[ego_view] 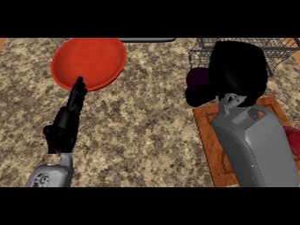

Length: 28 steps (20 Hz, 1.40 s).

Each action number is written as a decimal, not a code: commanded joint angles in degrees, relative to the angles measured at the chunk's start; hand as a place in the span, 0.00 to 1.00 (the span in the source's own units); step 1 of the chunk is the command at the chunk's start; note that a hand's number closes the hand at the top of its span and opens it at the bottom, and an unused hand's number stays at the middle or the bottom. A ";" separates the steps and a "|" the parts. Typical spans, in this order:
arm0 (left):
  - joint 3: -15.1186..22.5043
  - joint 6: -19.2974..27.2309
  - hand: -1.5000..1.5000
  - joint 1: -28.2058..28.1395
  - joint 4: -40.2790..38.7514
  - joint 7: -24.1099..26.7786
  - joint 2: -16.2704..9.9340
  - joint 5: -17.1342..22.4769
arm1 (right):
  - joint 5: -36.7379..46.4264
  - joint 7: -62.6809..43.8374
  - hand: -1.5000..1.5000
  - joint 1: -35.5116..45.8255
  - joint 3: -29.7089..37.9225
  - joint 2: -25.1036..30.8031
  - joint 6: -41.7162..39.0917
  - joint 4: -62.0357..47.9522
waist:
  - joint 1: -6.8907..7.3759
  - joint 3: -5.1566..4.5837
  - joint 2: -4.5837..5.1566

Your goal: Pick the eggplant from the cutting board and place it in the tiered basket

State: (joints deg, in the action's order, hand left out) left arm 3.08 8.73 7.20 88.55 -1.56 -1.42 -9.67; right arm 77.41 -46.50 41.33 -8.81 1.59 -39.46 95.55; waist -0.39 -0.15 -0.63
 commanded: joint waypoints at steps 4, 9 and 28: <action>0.84 0.47 0.50 0.56 3.32 -2.46 -0.14 -0.39 | -1.77 -5.33 1.00 14.83 9.78 -0.45 -15.59 4.97 | 0.56 0.12 0.36; 0.70 0.09 0.50 0.68 1.32 -1.42 0.28 0.11 | -5.04 -4.94 1.00 22.91 20.30 -1.53 -14.31 3.49 | 0.85 0.11 0.45; 2.46 0.73 0.50 0.29 2.10 -1.51 0.69 -1.32 | -5.39 6.80 1.00 25.64 22.64 14.01 8.99 -26.19 | 0.99 0.14 0.67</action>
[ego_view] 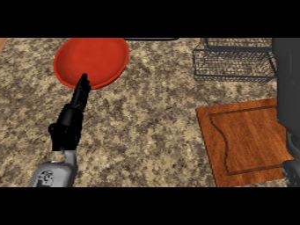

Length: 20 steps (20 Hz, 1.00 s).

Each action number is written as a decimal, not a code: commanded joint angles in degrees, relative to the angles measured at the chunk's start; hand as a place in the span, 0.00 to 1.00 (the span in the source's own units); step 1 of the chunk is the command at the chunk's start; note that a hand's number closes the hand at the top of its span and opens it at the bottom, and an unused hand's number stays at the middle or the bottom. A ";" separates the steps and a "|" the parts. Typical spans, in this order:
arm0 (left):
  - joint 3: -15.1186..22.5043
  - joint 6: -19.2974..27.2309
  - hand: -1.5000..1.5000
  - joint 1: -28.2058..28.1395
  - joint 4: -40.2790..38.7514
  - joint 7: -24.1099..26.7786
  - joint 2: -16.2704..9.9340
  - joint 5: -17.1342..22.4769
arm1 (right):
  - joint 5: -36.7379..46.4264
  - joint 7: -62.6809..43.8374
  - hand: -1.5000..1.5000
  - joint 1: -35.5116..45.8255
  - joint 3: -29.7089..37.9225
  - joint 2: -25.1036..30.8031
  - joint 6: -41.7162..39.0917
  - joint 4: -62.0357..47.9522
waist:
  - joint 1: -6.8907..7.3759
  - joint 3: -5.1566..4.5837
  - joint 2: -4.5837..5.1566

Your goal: Pick the eggplant from the cutting board and place it in the tiered basket

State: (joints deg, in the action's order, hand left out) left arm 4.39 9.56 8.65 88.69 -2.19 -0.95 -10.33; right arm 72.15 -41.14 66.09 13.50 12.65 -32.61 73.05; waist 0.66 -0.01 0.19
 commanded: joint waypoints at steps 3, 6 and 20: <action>1.76 -0.26 0.50 -3.59 4.41 -1.04 0.37 -0.46 | 0.71 6.58 1.00 0.94 -0.13 6.75 5.68 -11.40 | 0.38 0.00 -0.04; -0.59 -0.54 0.50 -1.34 -1.14 1.66 -0.20 0.38 | 1.03 7.37 1.00 -1.86 -0.61 5.77 10.66 -13.74 | -0.08 -0.01 0.01; 0.88 0.29 0.50 -1.69 1.80 -0.84 0.12 -1.51 | -13.80 6.61 0.00 -1.27 17.42 4.07 29.36 -14.57 | -0.27 0.05 -0.12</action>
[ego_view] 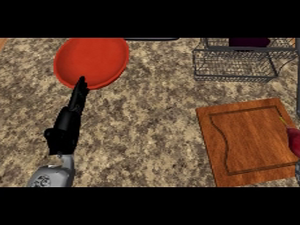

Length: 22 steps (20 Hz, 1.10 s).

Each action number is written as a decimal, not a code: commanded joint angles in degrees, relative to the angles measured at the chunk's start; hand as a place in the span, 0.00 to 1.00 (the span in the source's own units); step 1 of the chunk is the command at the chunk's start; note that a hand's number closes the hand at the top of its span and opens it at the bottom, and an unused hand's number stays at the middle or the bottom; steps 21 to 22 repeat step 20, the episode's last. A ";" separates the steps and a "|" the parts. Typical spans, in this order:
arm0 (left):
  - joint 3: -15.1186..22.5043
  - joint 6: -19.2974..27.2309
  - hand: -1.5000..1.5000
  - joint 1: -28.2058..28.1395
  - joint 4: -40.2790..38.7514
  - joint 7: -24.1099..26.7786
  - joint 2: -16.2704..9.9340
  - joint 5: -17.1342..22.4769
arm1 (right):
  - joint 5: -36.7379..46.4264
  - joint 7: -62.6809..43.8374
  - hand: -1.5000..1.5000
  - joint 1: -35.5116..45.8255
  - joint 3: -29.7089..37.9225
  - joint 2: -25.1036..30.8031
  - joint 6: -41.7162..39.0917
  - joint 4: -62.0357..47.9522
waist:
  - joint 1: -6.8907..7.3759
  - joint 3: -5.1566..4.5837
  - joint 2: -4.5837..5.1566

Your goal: Pick the eggplant from the cutting board and place it in the tiered basket

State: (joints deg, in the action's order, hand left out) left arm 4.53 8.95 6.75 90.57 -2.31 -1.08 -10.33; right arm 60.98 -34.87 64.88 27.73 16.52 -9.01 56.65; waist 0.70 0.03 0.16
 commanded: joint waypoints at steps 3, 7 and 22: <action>-2.57 -0.80 0.50 0.64 -0.82 0.43 -1.53 1.51 | -3.34 -3.46 0.00 2.49 6.03 5.82 4.52 3.66 | -0.72 -0.05 -0.20; -1.81 1.04 0.50 1.99 -1.70 -1.20 -0.14 -0.01 | -7.00 -6.76 0.00 -4.26 9.75 6.08 3.60 12.55 | -2.24 -0.03 -0.62; -2.29 0.32 0.50 0.57 1.91 -3.26 -1.18 0.63 | -35.22 -0.11 0.00 -32.43 34.16 12.95 -17.42 36.71 | -2.98 0.03 -0.74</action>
